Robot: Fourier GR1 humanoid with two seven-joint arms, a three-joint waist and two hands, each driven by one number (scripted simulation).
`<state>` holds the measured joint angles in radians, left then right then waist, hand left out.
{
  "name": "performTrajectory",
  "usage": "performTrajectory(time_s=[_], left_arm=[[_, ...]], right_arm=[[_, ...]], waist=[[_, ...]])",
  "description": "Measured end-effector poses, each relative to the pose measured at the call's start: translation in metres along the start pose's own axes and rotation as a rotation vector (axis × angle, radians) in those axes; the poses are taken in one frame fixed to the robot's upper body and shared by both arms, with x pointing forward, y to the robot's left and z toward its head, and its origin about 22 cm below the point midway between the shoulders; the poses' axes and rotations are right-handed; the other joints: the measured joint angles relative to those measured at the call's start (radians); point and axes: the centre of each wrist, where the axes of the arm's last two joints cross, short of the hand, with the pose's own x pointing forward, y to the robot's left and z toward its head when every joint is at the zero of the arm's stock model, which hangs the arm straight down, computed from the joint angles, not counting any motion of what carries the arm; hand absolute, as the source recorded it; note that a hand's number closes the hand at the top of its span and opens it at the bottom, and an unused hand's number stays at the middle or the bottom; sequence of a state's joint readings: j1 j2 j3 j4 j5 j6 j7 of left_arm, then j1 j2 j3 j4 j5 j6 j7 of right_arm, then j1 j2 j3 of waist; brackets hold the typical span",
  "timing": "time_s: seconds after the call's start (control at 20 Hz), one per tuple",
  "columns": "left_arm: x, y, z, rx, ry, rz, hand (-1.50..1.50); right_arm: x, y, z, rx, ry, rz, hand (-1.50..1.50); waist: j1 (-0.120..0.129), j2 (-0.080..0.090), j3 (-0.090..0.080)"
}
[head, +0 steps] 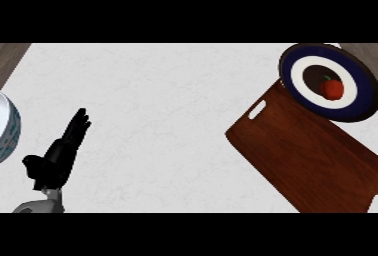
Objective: Pick the bell pepper from the tray and place it in the plate
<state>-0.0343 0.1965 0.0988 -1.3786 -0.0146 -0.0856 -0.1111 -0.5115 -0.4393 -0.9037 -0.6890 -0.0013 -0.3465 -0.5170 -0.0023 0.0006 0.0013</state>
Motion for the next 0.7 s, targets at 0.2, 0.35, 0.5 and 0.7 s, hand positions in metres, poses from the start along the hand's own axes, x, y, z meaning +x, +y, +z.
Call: performTrajectory(time_s=[0.2, 0.35, 0.5, 0.7], left_arm=[[-0.002, 0.002, -0.003, 0.000, 0.002, 0.006, 0.00], [0.003, 0.000, -0.005, -0.002, 0.003, 0.006, 0.00], [0.000, 0.004, -0.007, -0.007, 0.002, 0.002, 0.00], [0.005, -0.002, -0.011, -0.008, -0.002, 0.009, 0.00]], right_arm=[[-0.023, -0.041, 0.008, 0.044, -0.028, -0.002, -1.50], [-0.035, -0.069, 0.011, 0.075, -0.041, 0.010, -1.50], [-0.047, -0.086, 0.016, 0.091, -0.043, 0.030, -1.50], [-0.059, -0.100, 0.022, 0.094, -0.046, 0.045, -1.50]], waist=[[0.001, 0.001, 0.000], [0.004, 0.001, 0.000], [0.006, 0.002, 0.000], [0.009, 0.002, 0.000]])
